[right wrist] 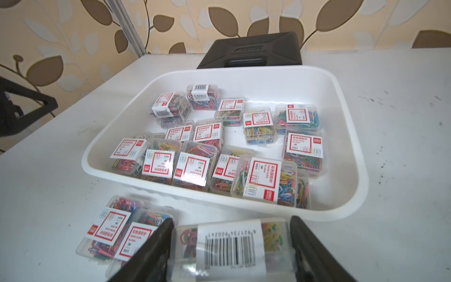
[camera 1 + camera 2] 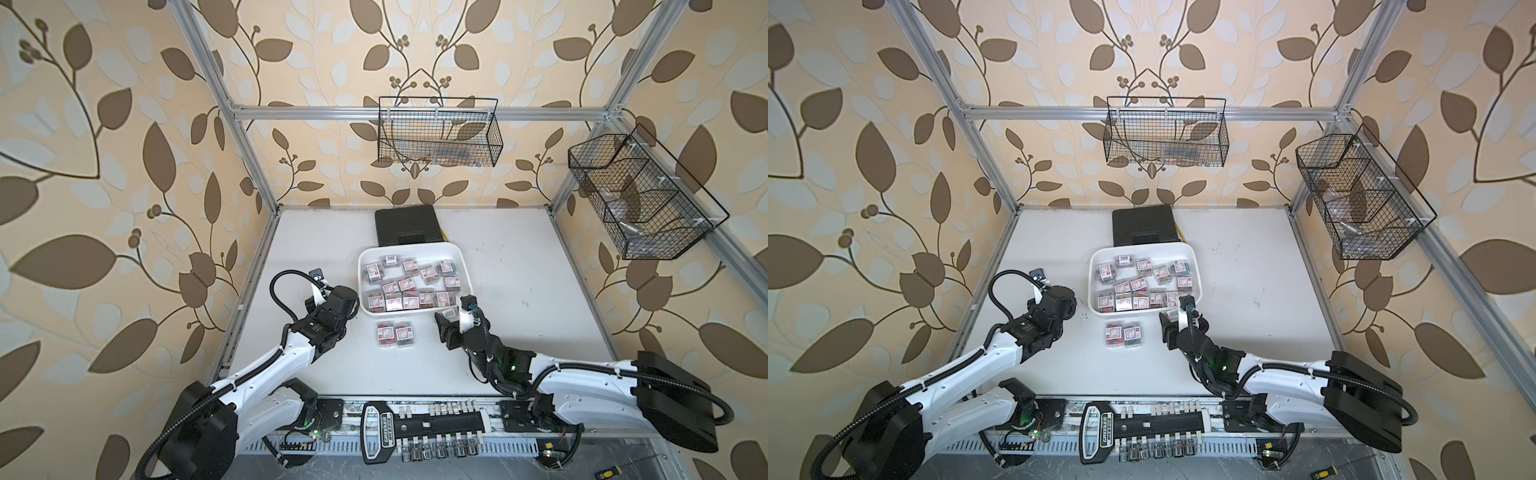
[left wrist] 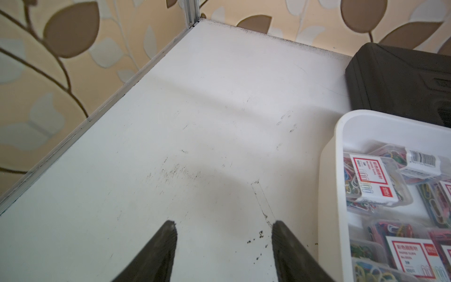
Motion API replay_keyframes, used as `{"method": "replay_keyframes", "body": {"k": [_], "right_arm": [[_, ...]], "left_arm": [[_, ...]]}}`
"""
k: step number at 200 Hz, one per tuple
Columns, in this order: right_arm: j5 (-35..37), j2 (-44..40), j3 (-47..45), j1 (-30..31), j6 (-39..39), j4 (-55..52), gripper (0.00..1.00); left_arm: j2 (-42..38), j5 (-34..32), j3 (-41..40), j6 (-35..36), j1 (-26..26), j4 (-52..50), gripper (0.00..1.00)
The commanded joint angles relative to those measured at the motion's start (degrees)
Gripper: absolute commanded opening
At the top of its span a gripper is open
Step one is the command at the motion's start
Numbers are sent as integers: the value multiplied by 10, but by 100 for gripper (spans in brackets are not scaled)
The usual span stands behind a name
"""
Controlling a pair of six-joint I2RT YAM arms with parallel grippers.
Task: Take the paper clips out of the storage box
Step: Place the boxed paper clips at the center of the board.
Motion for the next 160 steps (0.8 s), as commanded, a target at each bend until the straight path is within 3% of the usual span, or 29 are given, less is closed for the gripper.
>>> {"method": "replay_keyframes", "body": {"k": [1, 26, 91, 137, 160], "right_arm": [[-33, 21, -11, 13, 3, 115, 54], [-75, 68, -30, 19, -16, 208, 54], [-82, 241, -33, 36, -56, 369, 53], [-46, 254, -50, 44, -46, 372, 55], [-16, 225, -44, 45, -26, 304, 55]], "left_arm": [[-6, -11, -1, 2, 3, 11, 64], [-6, -10, -1, 2, 3, 11, 64], [-9, -9, -3, 2, 3, 12, 64], [-10, -9, -4, 1, 4, 12, 64], [-11, -9, -5, 1, 4, 13, 64]]}}
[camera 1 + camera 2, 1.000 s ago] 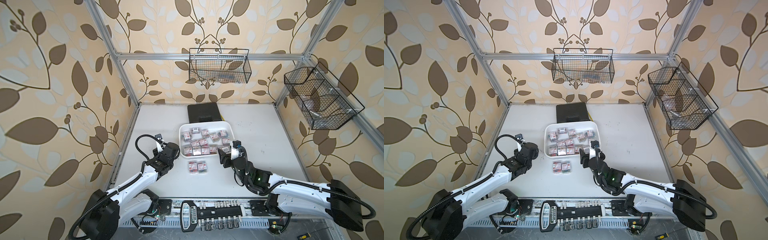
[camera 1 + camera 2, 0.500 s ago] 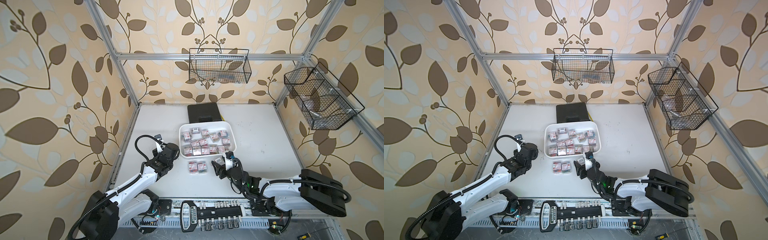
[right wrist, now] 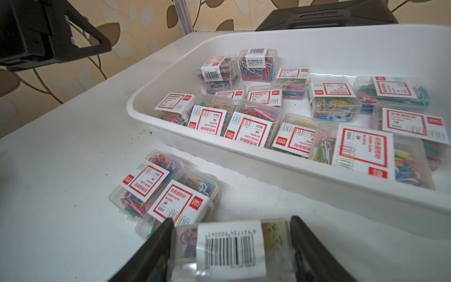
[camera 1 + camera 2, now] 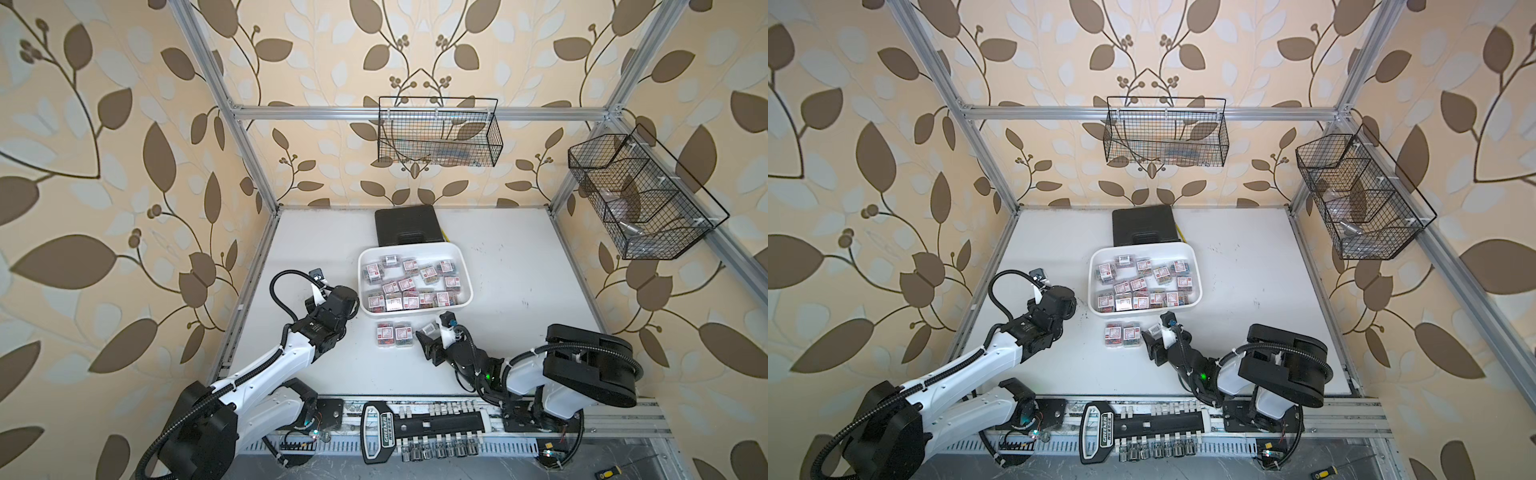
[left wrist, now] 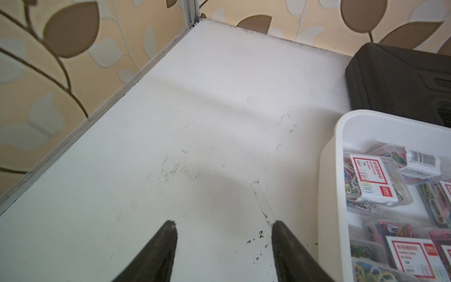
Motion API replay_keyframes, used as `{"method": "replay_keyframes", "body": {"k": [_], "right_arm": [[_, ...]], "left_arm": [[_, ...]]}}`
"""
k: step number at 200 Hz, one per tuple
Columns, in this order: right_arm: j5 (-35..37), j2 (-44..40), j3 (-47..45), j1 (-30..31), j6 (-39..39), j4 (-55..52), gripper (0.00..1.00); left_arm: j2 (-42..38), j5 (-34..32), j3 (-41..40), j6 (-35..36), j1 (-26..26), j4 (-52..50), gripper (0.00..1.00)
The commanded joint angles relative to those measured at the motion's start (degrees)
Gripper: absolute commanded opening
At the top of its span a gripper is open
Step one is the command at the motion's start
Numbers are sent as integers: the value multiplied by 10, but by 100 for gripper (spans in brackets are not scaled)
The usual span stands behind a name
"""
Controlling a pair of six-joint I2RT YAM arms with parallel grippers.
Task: Take the paper clips out of the storage box
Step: Place the boxed paper clips at the center of the board, then adjust the boxed paper clips at the center of the board.
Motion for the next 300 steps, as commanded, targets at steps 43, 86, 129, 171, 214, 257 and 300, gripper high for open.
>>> {"method": "replay_keyframes", "body": {"k": [43, 86, 129, 171, 214, 257, 300], "right_arm": [[102, -144, 42, 9, 128, -327, 53], [62, -210, 142, 7, 346, -642, 57], [-19, -116, 229, 5, 393, -710, 59], [-32, -64, 250, -28, 375, -711, 67], [-38, -61, 242, -75, 349, -698, 80], [-32, -66, 241, -100, 328, -694, 95], [-54, -103, 211, -105, 310, -636, 96]], "left_arm": [[-9, -9, -4, 1, 3, 12, 64], [-14, -13, -4, -1, 4, 10, 64], [-19, -12, -8, -1, 4, 12, 64], [-19, -9, -9, 0, 4, 13, 64], [-21, -10, -10, -1, 3, 13, 64], [-19, -10, -9, -1, 3, 13, 64], [-19, -11, -8, -2, 4, 13, 64]]}}
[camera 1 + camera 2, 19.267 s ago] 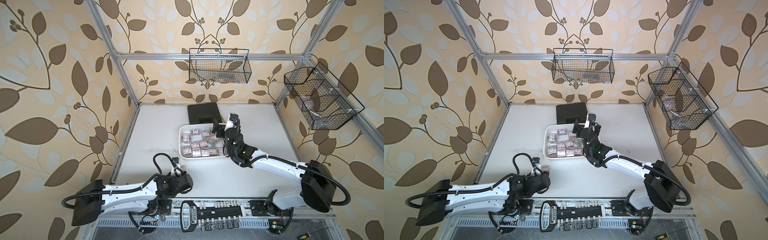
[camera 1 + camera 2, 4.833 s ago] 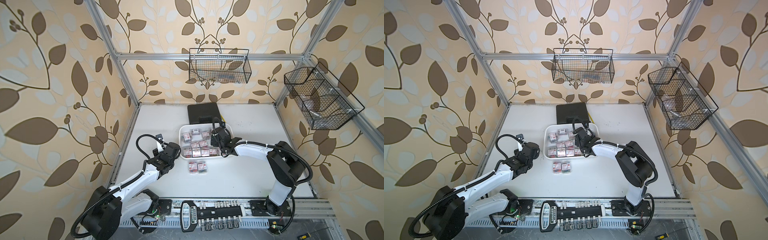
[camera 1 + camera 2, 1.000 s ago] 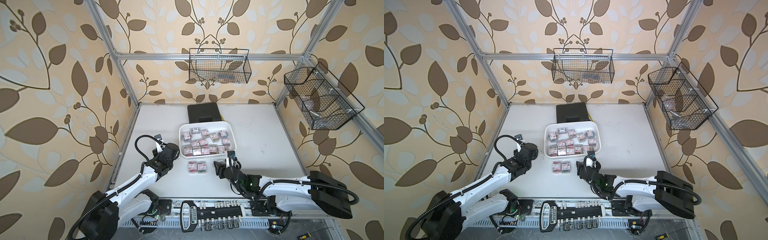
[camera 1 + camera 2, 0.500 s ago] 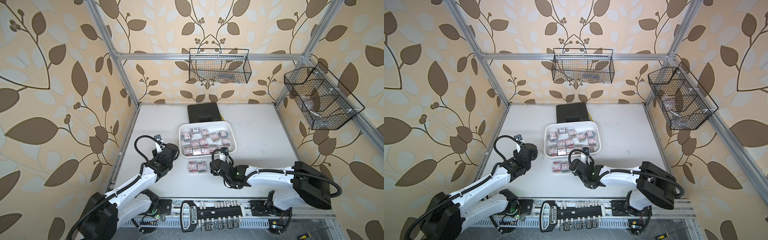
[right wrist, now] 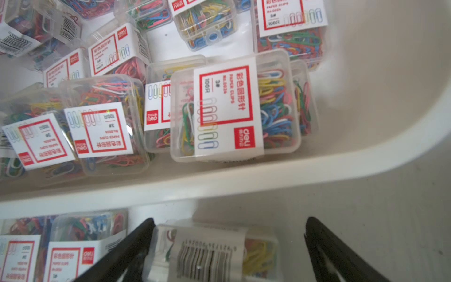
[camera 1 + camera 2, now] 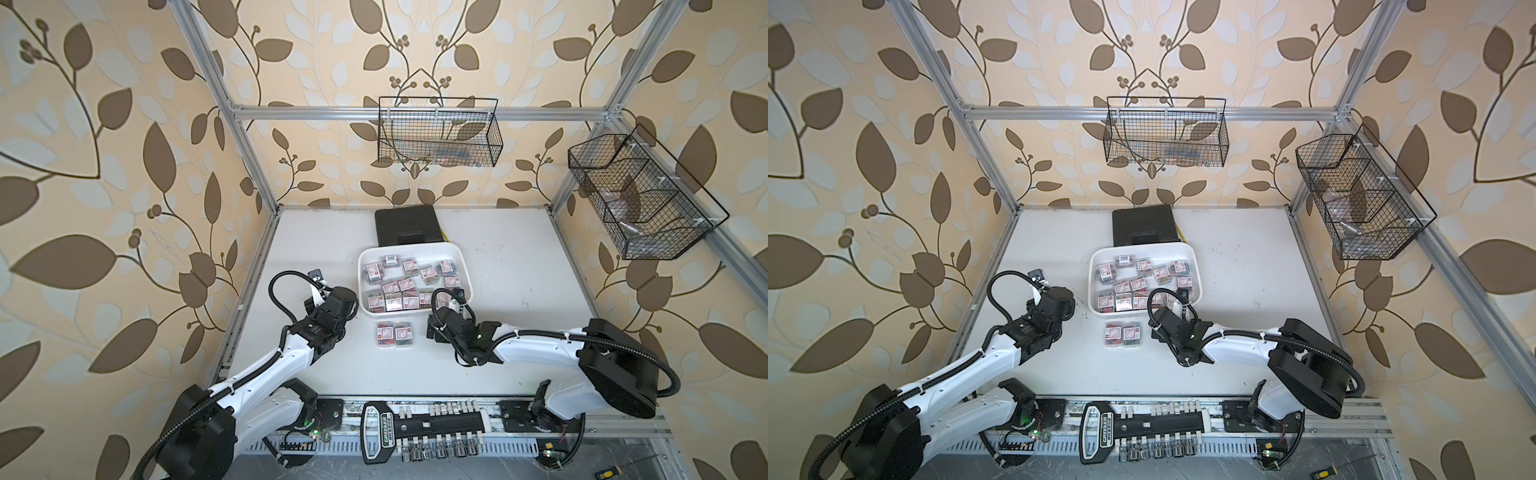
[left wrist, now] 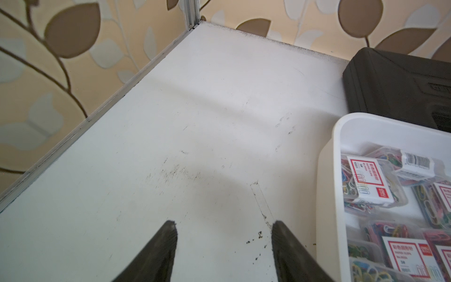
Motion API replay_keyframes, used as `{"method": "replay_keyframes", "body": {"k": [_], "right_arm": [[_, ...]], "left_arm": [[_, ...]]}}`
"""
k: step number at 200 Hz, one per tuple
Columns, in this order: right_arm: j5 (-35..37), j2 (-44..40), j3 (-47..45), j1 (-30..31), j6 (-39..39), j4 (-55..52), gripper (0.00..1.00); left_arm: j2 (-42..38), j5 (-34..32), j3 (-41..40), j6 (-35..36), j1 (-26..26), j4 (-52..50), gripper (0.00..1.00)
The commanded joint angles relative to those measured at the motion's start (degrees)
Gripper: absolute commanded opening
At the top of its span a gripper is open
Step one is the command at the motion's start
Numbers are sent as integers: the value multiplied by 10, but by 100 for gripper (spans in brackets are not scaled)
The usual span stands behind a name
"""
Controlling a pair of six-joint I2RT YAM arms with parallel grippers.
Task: Take the paper clips out of the storage box
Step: Adjust the boxed paper clips at the center of the board.
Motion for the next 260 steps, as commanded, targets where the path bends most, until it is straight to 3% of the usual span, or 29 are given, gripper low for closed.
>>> {"method": "replay_keyframes", "body": {"k": [1, 32, 79, 118, 191, 260], "right_arm": [[-18, -28, -22, 0, -14, 35, 96], [-9, -66, -40, 31, -43, 73, 100], [-92, -97, -107, -25, -47, 184, 100], [-61, -116, -103, 4, -38, 170, 99], [-123, -125, -140, 5, 44, 240, 76], [-116, -108, -98, 63, 46, 242, 76]], "left_arm": [[-8, -10, -3, -2, 4, 9, 64], [-13, -11, -5, -1, 3, 9, 64], [-37, -9, -20, -1, 4, 17, 65], [-32, -10, -17, -3, 4, 14, 65], [-31, -14, -16, -6, 4, 12, 65], [-36, -15, -18, -7, 4, 12, 64]]}}
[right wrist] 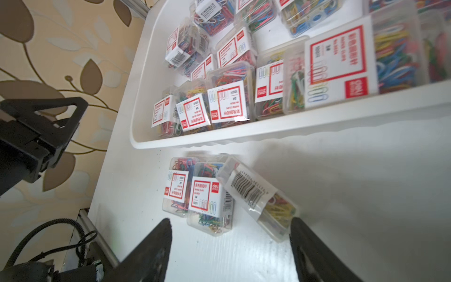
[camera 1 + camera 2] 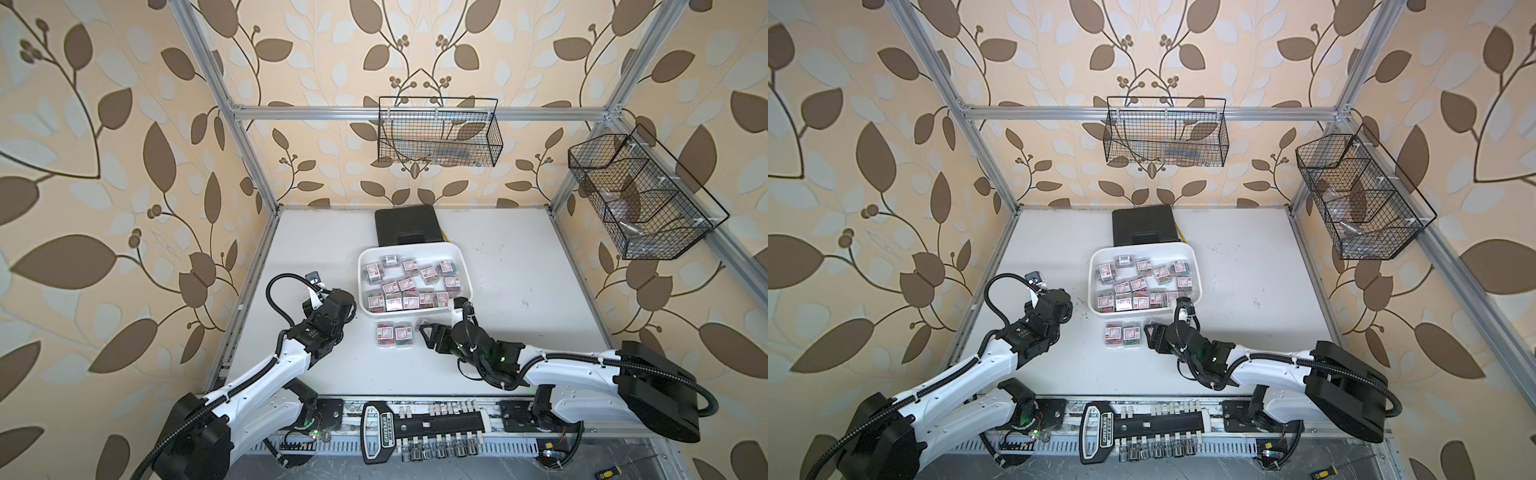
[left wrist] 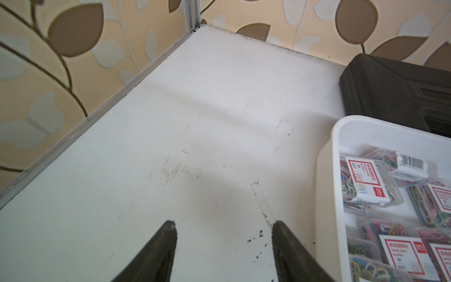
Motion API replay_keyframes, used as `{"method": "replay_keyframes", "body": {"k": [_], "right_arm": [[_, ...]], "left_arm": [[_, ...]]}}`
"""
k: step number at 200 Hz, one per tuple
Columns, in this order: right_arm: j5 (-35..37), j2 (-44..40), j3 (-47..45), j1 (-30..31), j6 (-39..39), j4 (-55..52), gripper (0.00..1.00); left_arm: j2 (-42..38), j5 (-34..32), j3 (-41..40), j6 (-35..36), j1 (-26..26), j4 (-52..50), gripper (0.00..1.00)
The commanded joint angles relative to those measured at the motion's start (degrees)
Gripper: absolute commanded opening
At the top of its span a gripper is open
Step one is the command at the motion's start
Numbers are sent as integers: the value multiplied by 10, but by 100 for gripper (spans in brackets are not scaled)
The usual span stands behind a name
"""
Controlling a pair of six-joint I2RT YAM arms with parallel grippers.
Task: Take the paper clips out of the storage box
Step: Adjust the boxed paper clips at the center of the board.
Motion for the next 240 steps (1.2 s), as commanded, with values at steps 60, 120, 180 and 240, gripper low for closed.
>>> {"method": "replay_keyframes", "body": {"k": [60, 120, 180, 240], "right_arm": [[91, 5, 67, 56, -50, -80, 72], [48, 5, -17, -23, -224, 59, 67], [-11, 62, -35, -28, -280, 140, 64], [-15, 103, -23, -29, -275, 155, 51]], "left_arm": [[-10, -14, -3, -6, 4, 8, 64], [-9, -14, -3, -6, 4, 9, 64], [-7, -13, -2, -6, 4, 9, 64], [-6, -13, -2, -6, 4, 9, 64]]}}
